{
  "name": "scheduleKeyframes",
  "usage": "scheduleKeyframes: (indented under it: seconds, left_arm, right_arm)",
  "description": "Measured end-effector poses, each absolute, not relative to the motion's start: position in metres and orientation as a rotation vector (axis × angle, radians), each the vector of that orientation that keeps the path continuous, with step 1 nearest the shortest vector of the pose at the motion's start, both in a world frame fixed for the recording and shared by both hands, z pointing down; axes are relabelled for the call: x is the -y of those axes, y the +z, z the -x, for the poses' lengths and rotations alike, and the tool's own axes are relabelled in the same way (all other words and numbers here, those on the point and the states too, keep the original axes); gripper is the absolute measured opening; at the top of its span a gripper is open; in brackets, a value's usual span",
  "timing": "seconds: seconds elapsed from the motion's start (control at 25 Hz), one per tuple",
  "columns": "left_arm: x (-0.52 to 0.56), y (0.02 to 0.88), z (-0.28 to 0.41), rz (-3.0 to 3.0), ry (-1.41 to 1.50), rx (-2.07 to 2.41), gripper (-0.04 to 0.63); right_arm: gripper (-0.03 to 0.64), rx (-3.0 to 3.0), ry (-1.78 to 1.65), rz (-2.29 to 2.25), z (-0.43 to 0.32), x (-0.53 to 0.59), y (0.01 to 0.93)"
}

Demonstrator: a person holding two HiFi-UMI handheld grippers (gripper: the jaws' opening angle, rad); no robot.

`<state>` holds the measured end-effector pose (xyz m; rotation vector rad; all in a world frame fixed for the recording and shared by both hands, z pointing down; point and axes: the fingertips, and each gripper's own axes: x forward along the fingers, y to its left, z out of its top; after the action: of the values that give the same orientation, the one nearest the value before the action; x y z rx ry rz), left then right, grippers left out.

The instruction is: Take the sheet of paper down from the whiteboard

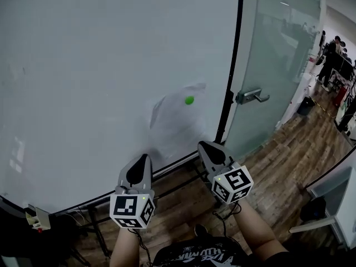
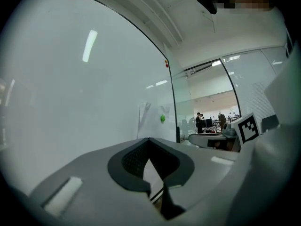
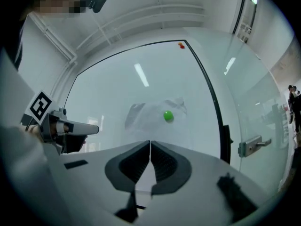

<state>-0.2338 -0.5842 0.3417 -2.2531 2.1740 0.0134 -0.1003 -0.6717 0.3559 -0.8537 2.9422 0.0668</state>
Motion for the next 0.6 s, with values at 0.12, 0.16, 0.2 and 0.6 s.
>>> scheduleKeyframes:
  seconds: [0.12,0.16,0.2,0.6]
  left_arm:
    - [0.598,0.336,0.238,2.201,0.019,-2.206,0.008]
    - [0.602,0.333,0.24,2.186,0.021,-2.214,0.008]
    - [0.606,0.331,0.242,2.17,0.023,-2.221,0.008]
    - [0.632,0.312,0.24,2.066,-0.015,-2.244,0.042]
  right_arm:
    - [0.017,-2.942,0.091,0.803,0.108,0.691,0.345]
    - [0.017,-2.939,0.101,0.79,0.11,0.696,0.341]
    - [0.017,-2.937,0.114,0.78,0.112,0.701,0.337]
    - [0.107,-2.909,0.219,0.734,0.127,0.741,0.301]
